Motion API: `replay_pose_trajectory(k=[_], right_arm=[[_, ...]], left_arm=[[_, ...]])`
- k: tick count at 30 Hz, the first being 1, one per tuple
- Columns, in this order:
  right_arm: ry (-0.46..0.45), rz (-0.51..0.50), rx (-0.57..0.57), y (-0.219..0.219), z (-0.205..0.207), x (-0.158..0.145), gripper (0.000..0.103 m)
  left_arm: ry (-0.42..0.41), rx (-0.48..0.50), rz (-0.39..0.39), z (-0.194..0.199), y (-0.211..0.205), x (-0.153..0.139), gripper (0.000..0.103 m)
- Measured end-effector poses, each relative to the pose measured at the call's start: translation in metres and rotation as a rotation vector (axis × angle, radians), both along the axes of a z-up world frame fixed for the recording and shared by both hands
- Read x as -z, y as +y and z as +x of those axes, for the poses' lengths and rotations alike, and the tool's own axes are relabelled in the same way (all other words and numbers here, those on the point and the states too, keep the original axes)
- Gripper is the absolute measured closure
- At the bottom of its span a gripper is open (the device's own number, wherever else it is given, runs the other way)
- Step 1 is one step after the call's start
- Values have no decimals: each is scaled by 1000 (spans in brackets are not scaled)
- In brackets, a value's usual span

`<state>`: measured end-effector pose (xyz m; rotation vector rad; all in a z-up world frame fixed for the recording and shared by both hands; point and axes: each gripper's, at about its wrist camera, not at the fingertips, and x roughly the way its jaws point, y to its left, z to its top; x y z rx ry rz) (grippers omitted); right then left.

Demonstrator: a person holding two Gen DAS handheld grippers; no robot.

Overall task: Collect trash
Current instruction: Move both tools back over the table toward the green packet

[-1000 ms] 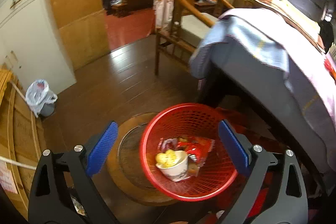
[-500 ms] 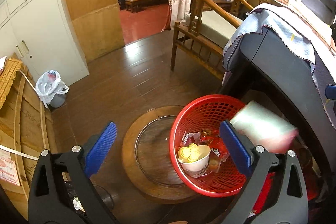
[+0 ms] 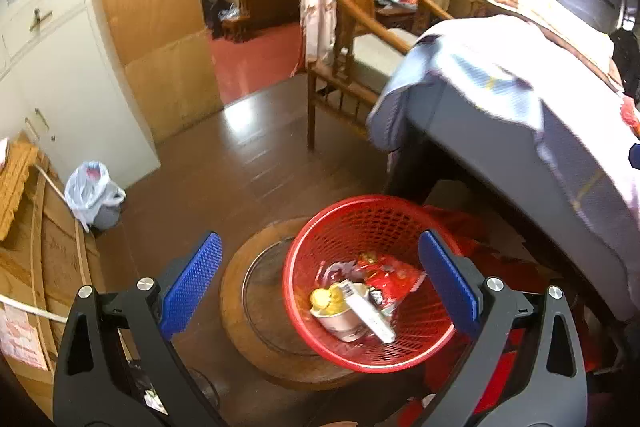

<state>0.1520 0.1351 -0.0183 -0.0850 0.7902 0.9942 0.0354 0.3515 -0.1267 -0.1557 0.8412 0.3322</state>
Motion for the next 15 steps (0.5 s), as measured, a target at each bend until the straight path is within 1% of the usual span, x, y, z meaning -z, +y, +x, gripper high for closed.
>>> replay_pose_trajectory(k=[3,8,11,14,15], right_arm=[[-20,37,39,-29,-2,-7,38],[-54,108,114,-84,-8,-21,36],[-84,153,173,-128,-13,-28,33],[-112,179,234,-167,-17,-29,30],[-122,189,266,-186,-18,-29,29]], left_arm=[[-22,34,27,0,-21,-16,8],[-65,108,93,-1,-66,-45,7],[-84,164,127,0,-98,-59,7],[-92,220,146,5,-130,-70,7],[-94,241,151,7,-142,-74,7]])
